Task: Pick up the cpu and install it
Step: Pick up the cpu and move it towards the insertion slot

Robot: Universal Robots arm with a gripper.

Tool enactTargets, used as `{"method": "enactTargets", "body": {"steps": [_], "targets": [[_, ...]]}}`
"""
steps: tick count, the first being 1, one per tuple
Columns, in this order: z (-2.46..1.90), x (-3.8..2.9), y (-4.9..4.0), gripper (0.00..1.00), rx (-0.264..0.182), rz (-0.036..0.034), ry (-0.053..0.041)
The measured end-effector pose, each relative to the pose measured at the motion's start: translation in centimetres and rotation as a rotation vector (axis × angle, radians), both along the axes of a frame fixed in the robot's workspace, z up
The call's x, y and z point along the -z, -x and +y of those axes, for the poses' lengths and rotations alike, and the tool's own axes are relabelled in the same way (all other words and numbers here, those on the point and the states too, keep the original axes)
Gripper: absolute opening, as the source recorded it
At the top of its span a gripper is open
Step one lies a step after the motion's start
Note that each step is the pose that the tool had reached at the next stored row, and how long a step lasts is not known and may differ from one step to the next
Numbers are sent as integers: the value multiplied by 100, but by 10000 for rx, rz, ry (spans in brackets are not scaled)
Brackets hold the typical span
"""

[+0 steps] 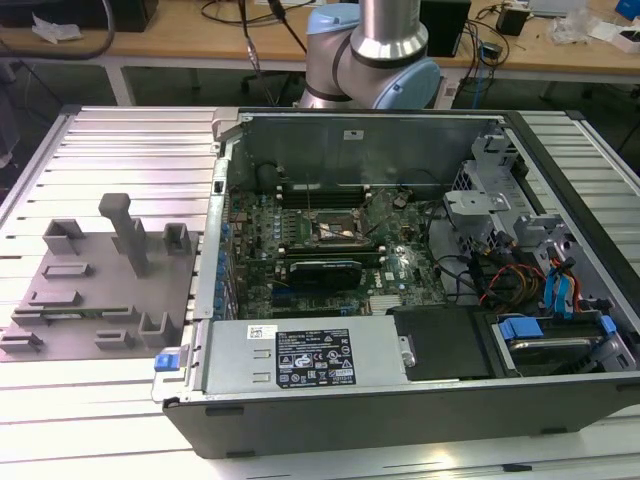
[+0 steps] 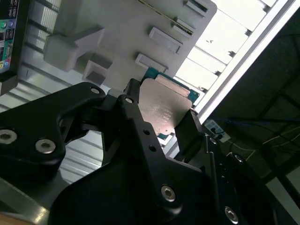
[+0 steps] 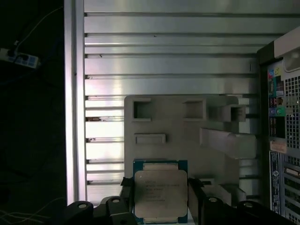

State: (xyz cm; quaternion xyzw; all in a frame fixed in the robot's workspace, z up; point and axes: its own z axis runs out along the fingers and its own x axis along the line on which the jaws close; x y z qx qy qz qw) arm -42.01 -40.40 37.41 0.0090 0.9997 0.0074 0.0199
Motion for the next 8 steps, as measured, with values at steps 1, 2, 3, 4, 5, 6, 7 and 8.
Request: {"method": "enactTargets", "body": {"steps": [1,2,3,4,5,6,7,8], "targets": [[1,-42,0,55,1,-5,0],[2,-86,0,55,0,-9,0],[3,-120,0,55,0,-12,1],[5,-145,0,55,0,-12,0],[5,-159,0,55,0,-13,0],[6,-174,0,55,0,-13,0],[8,-195,0,55,0,-14,0],[9,-240,0,55,-1,-15,1]]}}
